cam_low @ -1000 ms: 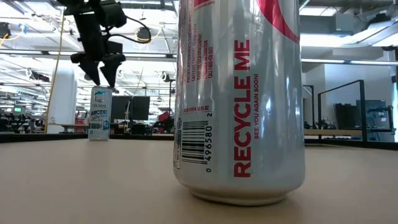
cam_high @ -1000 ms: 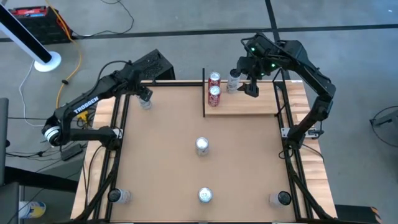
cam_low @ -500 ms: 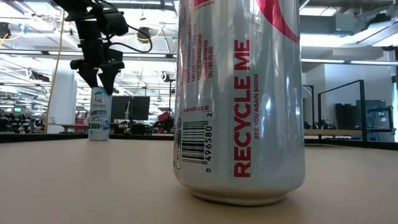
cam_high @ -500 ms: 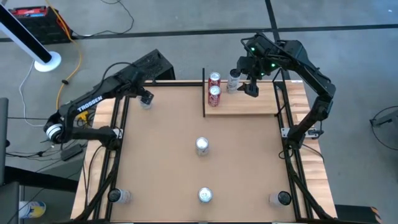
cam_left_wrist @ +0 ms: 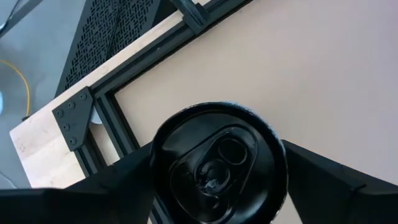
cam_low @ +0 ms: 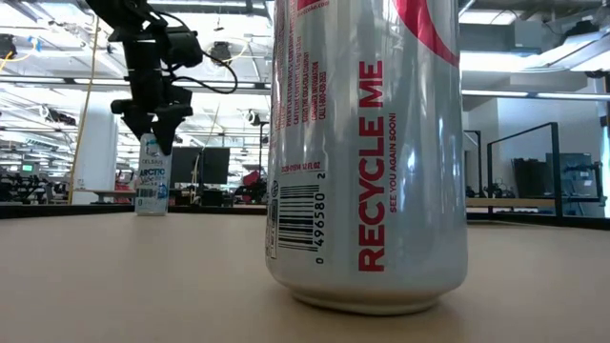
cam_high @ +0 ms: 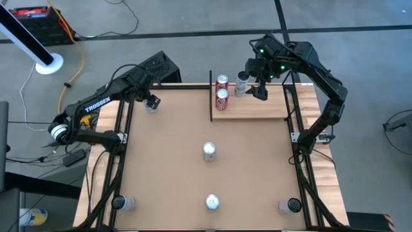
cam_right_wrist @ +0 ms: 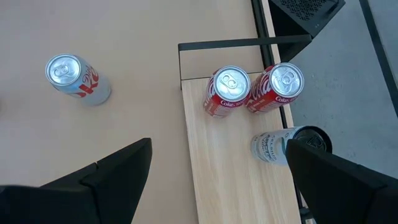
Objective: Place canned beverage on shelf
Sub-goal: Put the blue soda can on the shelf
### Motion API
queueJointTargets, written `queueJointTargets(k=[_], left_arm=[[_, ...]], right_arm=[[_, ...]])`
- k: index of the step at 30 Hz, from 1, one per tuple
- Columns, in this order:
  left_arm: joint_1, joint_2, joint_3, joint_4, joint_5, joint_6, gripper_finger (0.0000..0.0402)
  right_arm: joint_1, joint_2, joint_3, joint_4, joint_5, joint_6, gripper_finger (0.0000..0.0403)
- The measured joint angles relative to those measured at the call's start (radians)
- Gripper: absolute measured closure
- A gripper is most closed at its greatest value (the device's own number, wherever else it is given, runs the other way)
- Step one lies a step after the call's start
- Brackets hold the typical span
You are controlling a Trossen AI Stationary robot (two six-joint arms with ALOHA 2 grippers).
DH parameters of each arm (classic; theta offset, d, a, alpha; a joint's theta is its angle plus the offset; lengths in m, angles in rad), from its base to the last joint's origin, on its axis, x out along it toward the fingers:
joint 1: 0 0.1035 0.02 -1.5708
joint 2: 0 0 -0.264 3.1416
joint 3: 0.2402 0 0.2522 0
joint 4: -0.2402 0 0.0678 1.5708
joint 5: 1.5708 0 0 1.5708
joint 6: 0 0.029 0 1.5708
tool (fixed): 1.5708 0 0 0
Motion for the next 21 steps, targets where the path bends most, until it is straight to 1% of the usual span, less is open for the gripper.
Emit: queueJointTargets(k=[3, 8, 11, 13, 15, 18, 21], left_arm=[[0.0, 0.0, 0.0, 0.001, 0.0, 0.008, 0.0154], [-0.004, -0.006, 0.0, 0.0, 0.01, 0.034, 0.0155], [-0.037, -0.031, 0.0, -0.018, 0.076, 0.016, 0.0155], [-0.088, -0.054, 0.01, -0.016, 0.139, -0.013, 0.0155], [-0.161, -0.072, 0.027, 0.002, 0.183, -0.054, 0.0155], [-0.303, -0.074, 0.062, 0.005, 0.169, -0.109, 0.0155], [-0.453, -0.057, 0.103, 0.034, 0.126, -0.146, 0.0155]], right_arm=[[0.0, 0.0, 0.0, 0.0, 0.0, 0.0, 0.0008], [0.0, 0.0, 0.0, -0.001, 0.0, 0.009, 0.0008], [0.0, 0.0, 0.0, -0.017, 0.0, 0.02, 0.0008], [0.0, 0.0, 0.0, -0.029, 0.0, 0.02, 0.0008], [0.002, 0.0, 0.0, -0.039, -0.006, 0.028, 0.0009], [0.013, -0.001, -0.001, -0.063, -0.037, 0.032, 0.0016], [0.037, -0.022, -0.025, -0.062, -0.091, 0.037, 0.0025]])
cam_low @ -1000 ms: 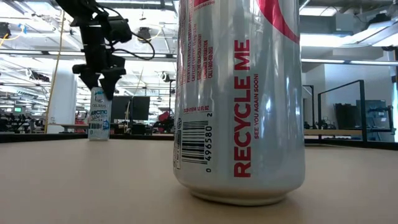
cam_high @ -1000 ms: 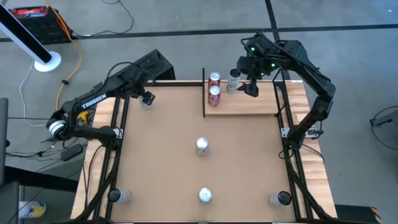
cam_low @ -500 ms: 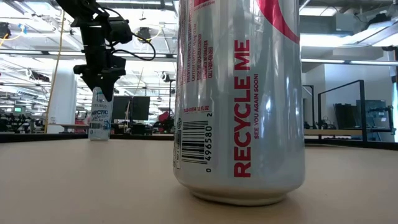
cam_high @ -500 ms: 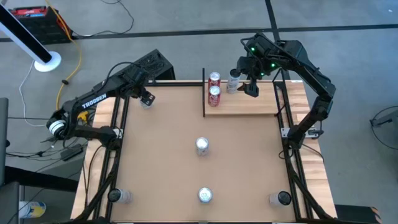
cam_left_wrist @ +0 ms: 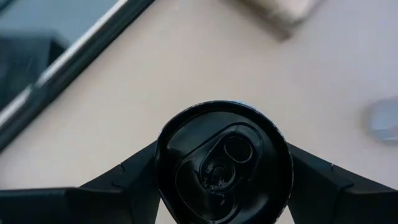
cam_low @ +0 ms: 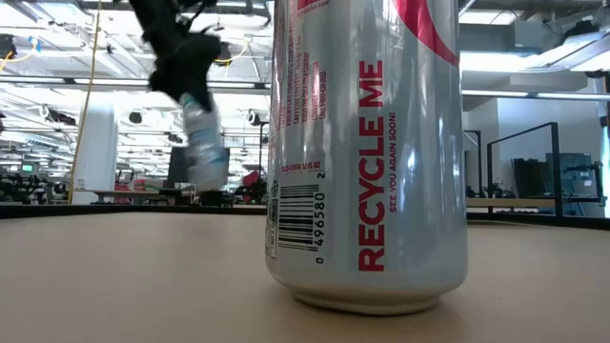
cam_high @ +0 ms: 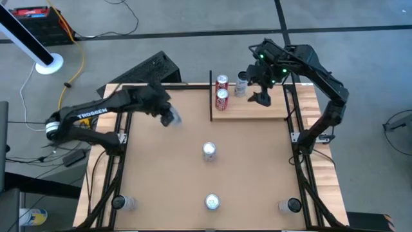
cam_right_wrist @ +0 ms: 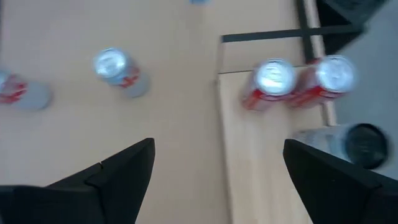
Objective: Place canned beverage on shelf
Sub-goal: Put the blue soda can on the shelf
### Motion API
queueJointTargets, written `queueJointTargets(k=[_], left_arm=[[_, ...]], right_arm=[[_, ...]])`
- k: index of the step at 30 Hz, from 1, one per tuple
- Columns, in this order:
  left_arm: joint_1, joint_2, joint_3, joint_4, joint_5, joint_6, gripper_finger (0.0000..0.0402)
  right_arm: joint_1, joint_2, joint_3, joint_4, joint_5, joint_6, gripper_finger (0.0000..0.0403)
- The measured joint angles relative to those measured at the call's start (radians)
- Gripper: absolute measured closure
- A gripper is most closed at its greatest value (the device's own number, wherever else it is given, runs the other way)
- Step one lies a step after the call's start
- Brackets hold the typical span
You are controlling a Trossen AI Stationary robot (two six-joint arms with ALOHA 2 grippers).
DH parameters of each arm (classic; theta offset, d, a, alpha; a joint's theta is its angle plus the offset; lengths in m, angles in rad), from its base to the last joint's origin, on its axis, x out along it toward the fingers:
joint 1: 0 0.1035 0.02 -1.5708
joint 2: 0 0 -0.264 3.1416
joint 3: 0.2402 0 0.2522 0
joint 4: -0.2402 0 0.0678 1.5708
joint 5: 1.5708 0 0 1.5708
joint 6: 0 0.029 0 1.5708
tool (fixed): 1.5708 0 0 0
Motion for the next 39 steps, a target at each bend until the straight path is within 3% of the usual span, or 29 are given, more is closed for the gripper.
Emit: queueJointTargets(k=[4, 8, 15, 21, 29, 39], left_arm=[[-0.134, 0.075, 0.085, 0.04, -0.035, -0.011, 0.0155], [-0.193, 0.215, 0.207, 0.036, -0.023, 0.019, 0.0155], [-0.205, 0.485, 0.447, -0.009, 0.01, 0.119, 0.0155], [-0.222, 0.642, 0.596, -0.025, 0.033, 0.174, 0.0155], [-0.226, 0.739, 0.644, -0.032, 0.059, 0.181, 0.0153], [-0.229, 0.752, 0.645, 0.0, 0.057, 0.215, 0.0094]], right_arm=[[0.052, -0.05, -0.061, 0.001, -0.015, 0.024, 0.0036], [0.113, -0.116, -0.154, 0.018, -0.015, 0.076, 0.0039], [0.202, -0.273, -0.364, 0.121, 0.002, 0.152, 0.0039], [0.231, -0.428, -0.558, 0.223, 0.069, 0.204, 0.004], [0.231, -0.563, -0.763, 0.42, 0.07, 0.206, 0.004], [0.23, -0.582, -0.828, 0.469, 0.07, 0.207, 0.004]])
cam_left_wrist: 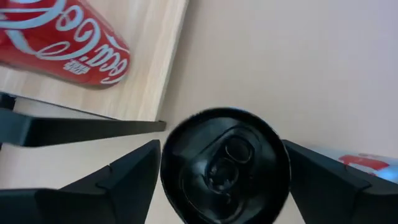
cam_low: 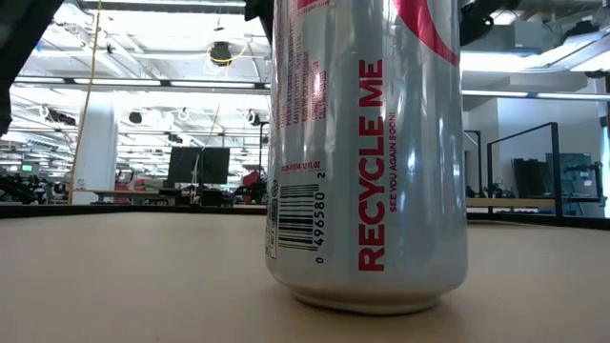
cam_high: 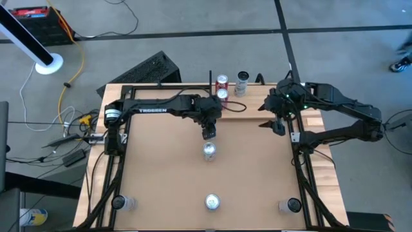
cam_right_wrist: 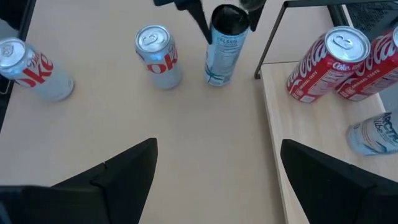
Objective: Place canned beverage on shelf
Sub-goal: Put the blue soda can on the shelf
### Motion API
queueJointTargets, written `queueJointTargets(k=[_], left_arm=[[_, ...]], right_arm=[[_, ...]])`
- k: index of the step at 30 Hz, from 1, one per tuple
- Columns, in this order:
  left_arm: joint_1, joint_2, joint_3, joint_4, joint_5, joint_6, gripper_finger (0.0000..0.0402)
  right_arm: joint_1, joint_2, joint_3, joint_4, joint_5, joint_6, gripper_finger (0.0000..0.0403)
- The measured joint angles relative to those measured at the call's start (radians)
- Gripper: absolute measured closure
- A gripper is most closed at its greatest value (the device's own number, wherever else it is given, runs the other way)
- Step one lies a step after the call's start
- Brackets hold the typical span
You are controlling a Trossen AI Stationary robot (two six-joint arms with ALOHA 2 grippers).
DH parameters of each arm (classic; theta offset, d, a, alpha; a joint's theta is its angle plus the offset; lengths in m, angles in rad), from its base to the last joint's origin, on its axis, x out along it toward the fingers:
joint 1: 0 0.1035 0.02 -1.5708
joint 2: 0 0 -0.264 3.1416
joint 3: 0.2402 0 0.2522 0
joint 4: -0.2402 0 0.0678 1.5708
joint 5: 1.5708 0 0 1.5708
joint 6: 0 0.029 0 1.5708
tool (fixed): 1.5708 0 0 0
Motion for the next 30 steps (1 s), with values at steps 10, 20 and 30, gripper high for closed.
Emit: queueJointTargets(k=[10, 20, 30], left_arm=[[0.0, -0.041, 0.0, 0.004, -0.002, 0.012, 0.0091], [0.0, -0.181, 0.0, 0.013, -0.103, 0.037, 0.009], [0.001, -0.502, -0.188, -0.021, -0.303, 0.059, 0.0091]], right_arm=[[0.006, 0.02, 0.0, 0.044, -0.002, 0.014, 0.004], [0.004, 0.102, 0.001, 0.141, 0.035, 0.073, 0.004], [0.081, 0.286, 0.001, 0.329, 0.194, 0.15, 0.004]])
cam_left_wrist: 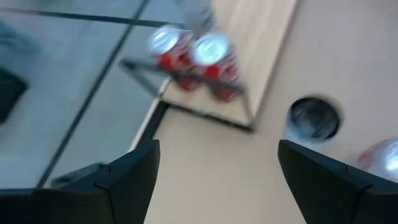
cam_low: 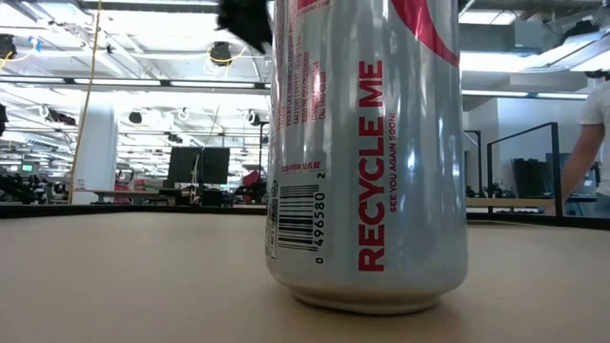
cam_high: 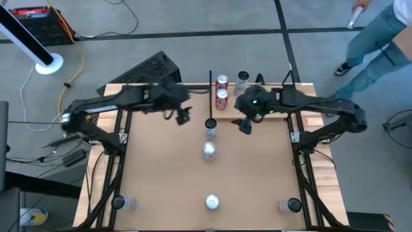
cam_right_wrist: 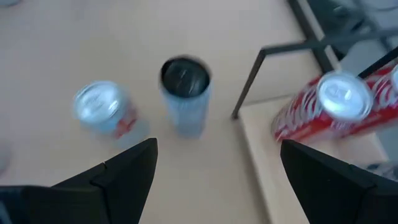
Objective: Place canned beverage on shelf
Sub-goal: Put the blue soda can on the shelf
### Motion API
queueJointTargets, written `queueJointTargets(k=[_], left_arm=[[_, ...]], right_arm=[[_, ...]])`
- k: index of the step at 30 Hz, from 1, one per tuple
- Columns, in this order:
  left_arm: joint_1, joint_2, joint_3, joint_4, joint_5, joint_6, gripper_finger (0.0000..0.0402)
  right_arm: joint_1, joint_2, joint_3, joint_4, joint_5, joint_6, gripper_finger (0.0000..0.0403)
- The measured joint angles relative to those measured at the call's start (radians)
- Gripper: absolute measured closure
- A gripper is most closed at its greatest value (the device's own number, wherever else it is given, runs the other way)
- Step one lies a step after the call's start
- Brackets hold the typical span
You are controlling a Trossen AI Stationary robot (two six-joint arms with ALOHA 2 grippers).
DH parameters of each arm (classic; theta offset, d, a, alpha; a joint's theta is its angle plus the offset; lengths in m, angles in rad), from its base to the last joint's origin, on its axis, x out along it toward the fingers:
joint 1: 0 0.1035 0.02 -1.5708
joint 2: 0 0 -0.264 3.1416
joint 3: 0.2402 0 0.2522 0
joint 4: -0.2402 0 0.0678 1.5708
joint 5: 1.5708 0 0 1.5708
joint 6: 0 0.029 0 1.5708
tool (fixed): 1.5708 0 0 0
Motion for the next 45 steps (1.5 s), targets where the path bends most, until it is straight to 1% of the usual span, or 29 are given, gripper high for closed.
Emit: queueJointTargets(k=[2, 5, 7, 9, 11, 13, 16, 23, 29, 38, 42, 45], left_arm=[[0.0, -0.107, -0.15, 0.084, -0.042, -0.012, 0.0094], [0.001, -0.272, -0.401, 0.295, -0.031, -0.021, 0.0098], [0.0, -0.367, -0.55, 0.459, 0.018, -0.01, 0.01], [0.001, -0.435, -0.675, 0.596, 0.079, 0.01, 0.01], [0.008, -0.484, -0.762, 0.689, 0.137, 0.022, 0.01], [0.02, -0.516, -0.814, 0.738, 0.184, 0.022, 0.01], [0.037, -0.533, -0.849, 0.748, 0.216, 0.022, 0.01], [0.046, -0.501, -0.855, 0.736, 0.235, 0.042, 0.01], [0.046, -0.488, -0.854, 0.733, 0.255, 0.08, 0.01], [0.048, -0.487, -0.854, 0.73, 0.26, 0.087, 0.01], [0.048, -0.487, -0.854, 0.732, 0.261, 0.087, 0.01], [0.048, -0.487, -0.854, 0.735, 0.261, 0.087, 0.01]], right_arm=[[0.033, 0.042, 0.0, 0.064, 0.069, 0.02, 0.004], [0.078, 0.103, 0.0, 0.157, 0.169, 0.068, 0.004], [0.1, 0.136, 0.0, 0.206, 0.224, 0.112, 0.004], [0.119, 0.174, 0.0, 0.25, 0.271, 0.168, 0.004], [0.125, 0.195, 0.0, 0.262, 0.295, 0.22, 0.004], [0.123, 0.218, 0.001, 0.273, 0.305, 0.233, 0.004], [0.122, 0.25, 0.0, 0.281, 0.311, 0.214, 0.004], [0.157, 0.318, 0.0, 0.365, 0.31, 0.141, 0.004], [0.169, 0.323, 0.001, 0.381, 0.304, 0.137, 0.004], [0.163, 0.323, 0.001, 0.356, 0.295, 0.127, 0.0039], [0.146, 0.332, 0.001, 0.352, 0.219, 0.13, 0.0039], [0.131, 0.34, 0.0, 0.343, 0.219, 0.127, 0.0039]])
